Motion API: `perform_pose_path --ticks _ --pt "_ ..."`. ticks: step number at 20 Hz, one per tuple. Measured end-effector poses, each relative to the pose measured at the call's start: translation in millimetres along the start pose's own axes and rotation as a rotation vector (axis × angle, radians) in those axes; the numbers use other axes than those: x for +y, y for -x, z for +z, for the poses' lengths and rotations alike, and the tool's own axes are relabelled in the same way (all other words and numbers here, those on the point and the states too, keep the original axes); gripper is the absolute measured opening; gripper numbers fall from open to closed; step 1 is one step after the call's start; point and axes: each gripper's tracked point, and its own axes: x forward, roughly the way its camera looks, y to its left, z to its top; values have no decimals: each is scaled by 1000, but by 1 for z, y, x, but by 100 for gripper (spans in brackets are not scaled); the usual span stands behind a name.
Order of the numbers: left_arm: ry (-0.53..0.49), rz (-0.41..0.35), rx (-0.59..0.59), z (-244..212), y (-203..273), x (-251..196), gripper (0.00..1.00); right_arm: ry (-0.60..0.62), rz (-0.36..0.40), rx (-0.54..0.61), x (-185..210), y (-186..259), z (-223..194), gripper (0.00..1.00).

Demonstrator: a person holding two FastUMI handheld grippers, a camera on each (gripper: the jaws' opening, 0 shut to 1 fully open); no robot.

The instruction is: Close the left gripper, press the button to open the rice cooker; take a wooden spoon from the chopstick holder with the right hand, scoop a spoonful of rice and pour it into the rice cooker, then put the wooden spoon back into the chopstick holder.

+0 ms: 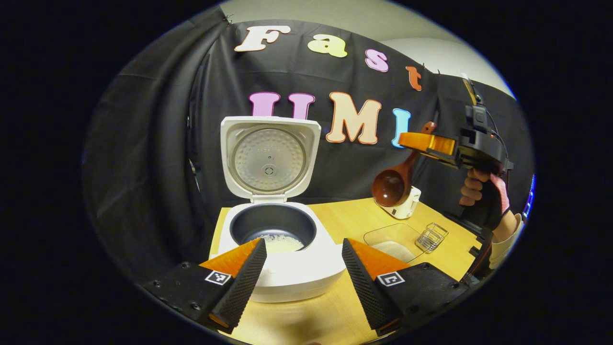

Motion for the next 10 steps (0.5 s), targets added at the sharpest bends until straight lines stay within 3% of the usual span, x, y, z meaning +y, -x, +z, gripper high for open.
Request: perform_pose_path --ticks 10 --pt "-5 28 -26 18 -25 -32 94 109 -215 55 -191 49 19 12"
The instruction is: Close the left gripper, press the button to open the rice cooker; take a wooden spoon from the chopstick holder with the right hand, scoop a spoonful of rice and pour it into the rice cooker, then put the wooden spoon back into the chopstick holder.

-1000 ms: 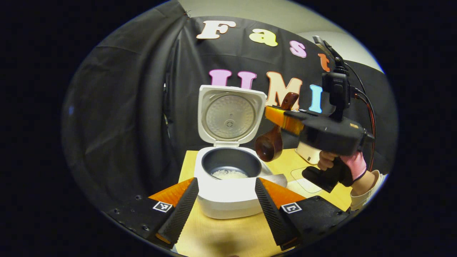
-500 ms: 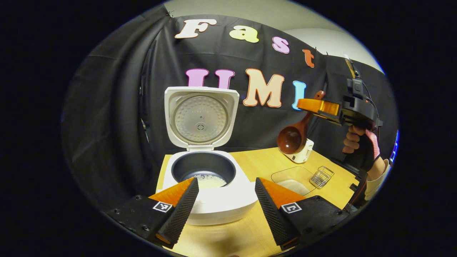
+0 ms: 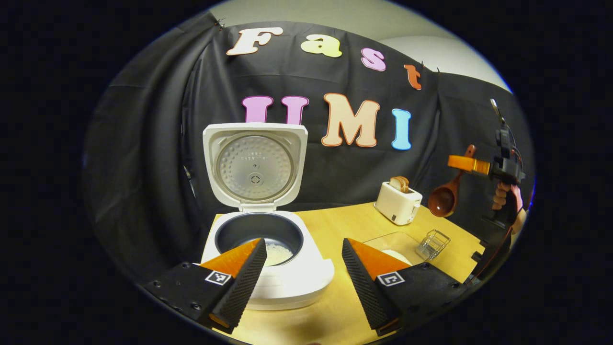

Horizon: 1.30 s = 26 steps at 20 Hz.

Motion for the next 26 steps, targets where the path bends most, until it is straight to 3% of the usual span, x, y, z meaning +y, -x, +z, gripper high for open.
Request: perform_pose_path --ticks 8,16,26 --pt "-47 96 22 4 -13 -7 94 96 -82 68 -86 -11 -50 14" --pt "-55 163 11 13 -11 -21 94 111 -57 158 -107 -33 -122 14" --pt "49 194 10 12 8 -23 94 75 -34 258 -120 -33 -180 16"
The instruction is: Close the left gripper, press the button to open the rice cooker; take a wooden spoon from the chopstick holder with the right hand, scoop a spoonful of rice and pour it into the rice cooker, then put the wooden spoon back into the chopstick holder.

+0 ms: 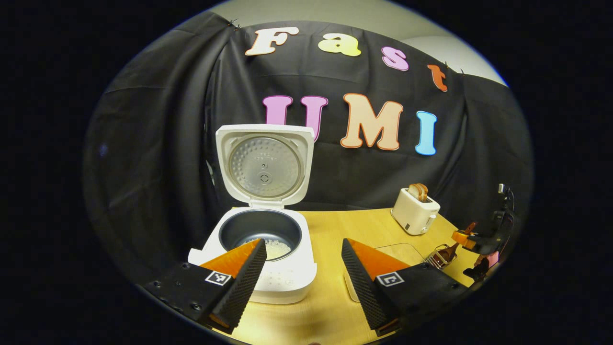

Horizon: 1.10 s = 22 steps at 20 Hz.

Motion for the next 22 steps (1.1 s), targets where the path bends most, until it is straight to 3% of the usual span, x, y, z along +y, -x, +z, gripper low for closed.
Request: perform_pose_path --ticks 6,10,12,15,22 --pt "-48 46 -15 9 11 9 94 -66 -16 12 -14 10 6 31" --pt "-47 34 -41 19 12 10 94 -63 -43 -3 -33 28 20 75" --pt "-15 13 -58 26 12 8 94 -66 -53 -13 -39 40 28 75" --pt "-4 0 -82 37 11 8 94 -55 -92 -43 -56 57 43 96" --pt "-19 -8 -124 65 -1 22 93 -41 -113 -134 -55 104 92 94"
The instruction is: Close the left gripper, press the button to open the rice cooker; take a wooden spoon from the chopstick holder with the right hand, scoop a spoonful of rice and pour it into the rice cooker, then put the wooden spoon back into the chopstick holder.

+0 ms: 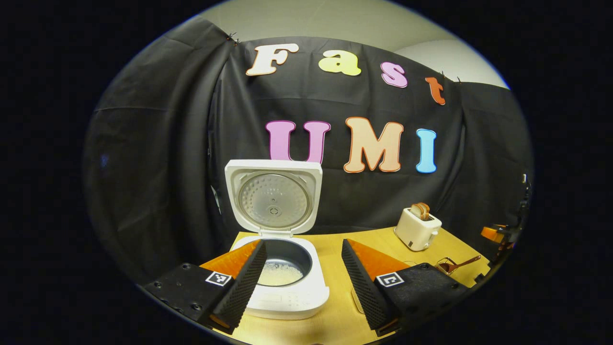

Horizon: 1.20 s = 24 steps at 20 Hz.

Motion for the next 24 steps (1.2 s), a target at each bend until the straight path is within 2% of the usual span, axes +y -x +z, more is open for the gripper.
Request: perform_pose_path --ticks 5,6,8,9,11,14,15,16,20,24 --pt "16 9 -37 28 -21 21 94 -1 31 -34 26 33 19 96" --pt "7 14 -47 35 -27 26 89 -2 36 -37 33 41 21 96" --pt "-7 10 -57 49 -42 34 89 4 40 -43 48 51 25 96" --pt "-2 5 -59 56 -50 39 93 0 42 -48 55 56 28 95" --pt "28 -10 -72 71 -68 46 93 -4 41 -47 65 67 28 95" --pt "54 -5 -96 96 -100 61 93 20 8 -38 67 80 25 95" --pt "54 4 -95 103 -110 67 89 17 -3 -40 67 86 26 95" --pt "52 11 -92 110 -121 72 93 12 -15 -42 67 91 26 96" --pt "53 35 -90 137 -161 92 92 9 -71 -42 60 107 22 96" --pt "10 41 -87 149 -201 102 92 -1 -117 -42 55 123 19 96"
